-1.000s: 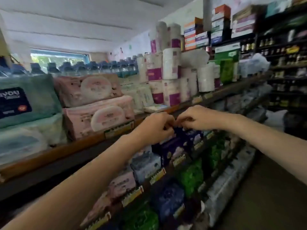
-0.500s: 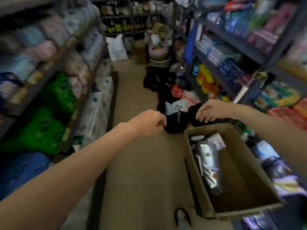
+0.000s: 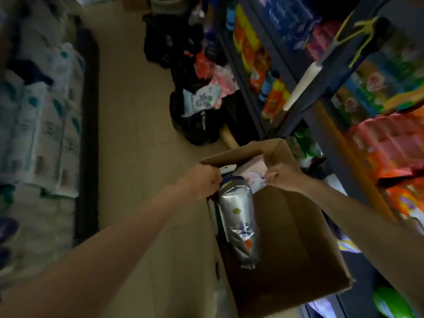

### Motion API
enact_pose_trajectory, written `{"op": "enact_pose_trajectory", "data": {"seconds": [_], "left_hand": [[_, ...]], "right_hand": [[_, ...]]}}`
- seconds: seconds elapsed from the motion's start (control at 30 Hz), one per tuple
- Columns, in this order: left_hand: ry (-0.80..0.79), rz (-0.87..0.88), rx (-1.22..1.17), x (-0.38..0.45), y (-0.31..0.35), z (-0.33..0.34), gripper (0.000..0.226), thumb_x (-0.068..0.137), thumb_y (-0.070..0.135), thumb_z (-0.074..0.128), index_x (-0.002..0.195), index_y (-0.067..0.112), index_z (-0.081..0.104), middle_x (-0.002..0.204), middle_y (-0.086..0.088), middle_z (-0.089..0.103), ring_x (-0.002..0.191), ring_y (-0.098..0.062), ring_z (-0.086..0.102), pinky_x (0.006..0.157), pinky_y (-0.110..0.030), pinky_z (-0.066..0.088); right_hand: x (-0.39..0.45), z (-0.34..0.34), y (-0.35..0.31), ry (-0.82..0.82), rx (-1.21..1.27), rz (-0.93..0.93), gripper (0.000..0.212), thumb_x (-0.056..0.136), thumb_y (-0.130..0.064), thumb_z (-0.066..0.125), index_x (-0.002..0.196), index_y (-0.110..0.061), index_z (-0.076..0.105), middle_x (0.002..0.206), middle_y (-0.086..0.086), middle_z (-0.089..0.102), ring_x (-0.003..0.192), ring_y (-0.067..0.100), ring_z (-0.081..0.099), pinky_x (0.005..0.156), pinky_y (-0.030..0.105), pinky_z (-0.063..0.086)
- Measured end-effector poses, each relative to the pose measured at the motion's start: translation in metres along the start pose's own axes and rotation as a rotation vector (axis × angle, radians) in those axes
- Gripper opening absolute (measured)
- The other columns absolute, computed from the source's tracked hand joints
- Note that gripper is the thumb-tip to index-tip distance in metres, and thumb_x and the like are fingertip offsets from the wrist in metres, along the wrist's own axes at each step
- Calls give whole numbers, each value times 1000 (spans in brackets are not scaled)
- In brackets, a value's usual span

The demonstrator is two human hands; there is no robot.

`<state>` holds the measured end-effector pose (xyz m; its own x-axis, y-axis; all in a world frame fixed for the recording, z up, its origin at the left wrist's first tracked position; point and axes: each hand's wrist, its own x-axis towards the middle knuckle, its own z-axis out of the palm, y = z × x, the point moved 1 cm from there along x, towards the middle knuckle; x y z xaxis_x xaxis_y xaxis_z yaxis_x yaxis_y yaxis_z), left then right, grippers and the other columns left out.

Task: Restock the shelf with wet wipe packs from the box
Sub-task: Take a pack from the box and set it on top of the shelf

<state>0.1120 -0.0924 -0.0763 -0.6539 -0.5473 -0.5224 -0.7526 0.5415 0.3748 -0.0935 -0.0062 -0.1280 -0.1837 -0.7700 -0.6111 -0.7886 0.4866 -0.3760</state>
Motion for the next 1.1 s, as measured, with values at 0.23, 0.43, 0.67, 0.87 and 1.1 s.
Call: {"op": "enact_pose_trajectory", "data": {"seconds": [0.23,0.43,0.67,0.87,1.1], "left_hand": [[-199,-85,-167,79,-21,55,44,90,17,55,132,8,45,129,-14,54,119,-29,53,97,-34,43],[-355,50,-201,112,-25,103,89,78,32,71,147,28,15,152,-4,22,139,-26,24,111,-32,24],[-397,-100,-333,131,-22,112,87,72,45,74,142,30,24,145,-2,29,132,-24,33,106,-30,33],[-448,-17,-110,77,29,116,91,74,48,71,144,35,15,152,-7,9,137,-44,8,111,-52,18],[-84,8,-419,33,32,59,81,81,24,69,145,9,21,144,-8,26,135,-27,30,105,-24,31]], "right_hand": [[103,52,36,99,-673,-170,58,87,-23,56,140,-16,35,146,8,34,135,25,32,107,37,34],[133,108,74,155,-1165,-299,80,80,-29,62,146,-10,23,149,14,34,136,34,33,109,51,30],[154,94,69,265,-1159,-425,86,41,-23,82,120,-16,48,106,10,59,99,31,52,92,50,38],[108,25,10,354,-1217,-491,64,43,-29,78,103,-19,61,100,3,59,94,24,56,88,40,28],[25,-63,-50,491,-1053,-486,84,36,-56,81,101,-9,58,95,9,56,88,29,54,76,38,30]]}}
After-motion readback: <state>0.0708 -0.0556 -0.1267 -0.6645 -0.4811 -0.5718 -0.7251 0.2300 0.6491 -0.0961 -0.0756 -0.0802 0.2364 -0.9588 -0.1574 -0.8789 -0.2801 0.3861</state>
